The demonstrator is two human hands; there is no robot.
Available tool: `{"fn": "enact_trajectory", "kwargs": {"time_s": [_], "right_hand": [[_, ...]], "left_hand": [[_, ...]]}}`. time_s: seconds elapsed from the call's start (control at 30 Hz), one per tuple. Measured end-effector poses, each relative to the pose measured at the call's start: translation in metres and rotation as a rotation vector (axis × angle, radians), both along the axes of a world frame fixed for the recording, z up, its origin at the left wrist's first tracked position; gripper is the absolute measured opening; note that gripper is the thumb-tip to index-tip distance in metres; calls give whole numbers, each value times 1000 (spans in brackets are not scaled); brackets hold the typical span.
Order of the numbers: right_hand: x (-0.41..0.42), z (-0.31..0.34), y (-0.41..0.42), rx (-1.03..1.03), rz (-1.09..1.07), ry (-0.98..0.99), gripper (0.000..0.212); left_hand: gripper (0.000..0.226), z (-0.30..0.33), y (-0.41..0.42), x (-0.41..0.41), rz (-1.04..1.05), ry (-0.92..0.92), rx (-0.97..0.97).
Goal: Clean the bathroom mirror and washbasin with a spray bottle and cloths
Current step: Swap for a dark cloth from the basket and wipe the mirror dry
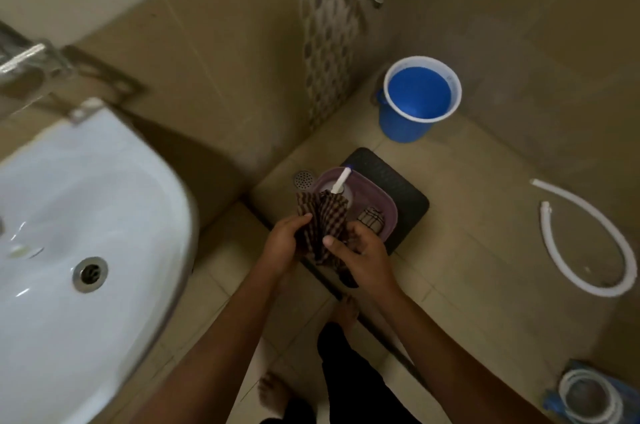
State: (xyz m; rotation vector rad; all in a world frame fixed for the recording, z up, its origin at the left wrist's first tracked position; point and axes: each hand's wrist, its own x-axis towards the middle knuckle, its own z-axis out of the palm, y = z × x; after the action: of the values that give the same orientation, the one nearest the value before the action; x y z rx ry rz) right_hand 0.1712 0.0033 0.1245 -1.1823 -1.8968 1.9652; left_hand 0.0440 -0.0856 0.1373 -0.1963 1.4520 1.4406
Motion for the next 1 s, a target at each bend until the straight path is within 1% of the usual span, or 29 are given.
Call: {"fn": "enact_trajectory", "kwargs": {"time_s": [0.03, 0.1, 0.13, 0.2, 0.23, 0.33, 0.37, 0.43, 0.47, 0.53, 0.6, 0.7, 0.77, 0.83, 0.9, 0.97, 1.0], "right_hand": [[-3, 3, -5, 7, 7, 17, 35], [-9, 11, -20, -4, 29, 41, 49], [-12, 16, -30, -4, 52, 53, 49], [-14, 22, -47, 17, 99, 63, 35], [-14, 26, -59, 22, 121, 62, 32], [-15, 38, -94, 65, 200, 48, 42], [-17, 41, -103, 85, 224, 45, 42], [-20, 52, -125, 108, 233, 55, 34], [-23, 59, -135, 116, 224, 62, 31], [-27, 72, -151, 123, 210, 74, 27], [-33, 85, -167, 87, 207, 95, 19], [-46, 103, -193, 32, 211, 118, 18], [-57, 117, -213, -11, 233, 137, 20], [-69, 134, -232, -34, 281, 145, 22], [-78, 148, -247, -40, 321, 143, 21], [-84, 160, -263, -38, 363, 132, 17], [-88, 163, -271, -6, 371, 126, 14]], "left_hand": [[37, 5, -8, -1, 36, -30, 12], [39, 16, -31, -2, 68, -60, 56], [39, 21, -44, -2, 62, -52, 91], [36, 29, -66, -2, 52, 10, 148], [35, 34, -80, -2, 60, 41, 172], [39, 48, -117, 3, 70, 111, 167], [36, 51, -128, 4, 74, 128, 148], [24, 61, -154, 8, 134, 131, 110], [23, 64, -168, 9, 182, 112, 111], [32, 73, -193, 11, 282, 39, 149], [33, 91, -220, 11, 345, 24, 213], [31, 115, -255, 9, 321, 137, 261], [31, 127, -276, 7, 362, 188, 264], [25, 139, -297, 3, 478, 184, 254], [28, 151, -316, -1, 590, 137, 282], [34, 162, -337, -4, 612, 159, 308], [37, 169, -346, -5, 604, 191, 311]]}}
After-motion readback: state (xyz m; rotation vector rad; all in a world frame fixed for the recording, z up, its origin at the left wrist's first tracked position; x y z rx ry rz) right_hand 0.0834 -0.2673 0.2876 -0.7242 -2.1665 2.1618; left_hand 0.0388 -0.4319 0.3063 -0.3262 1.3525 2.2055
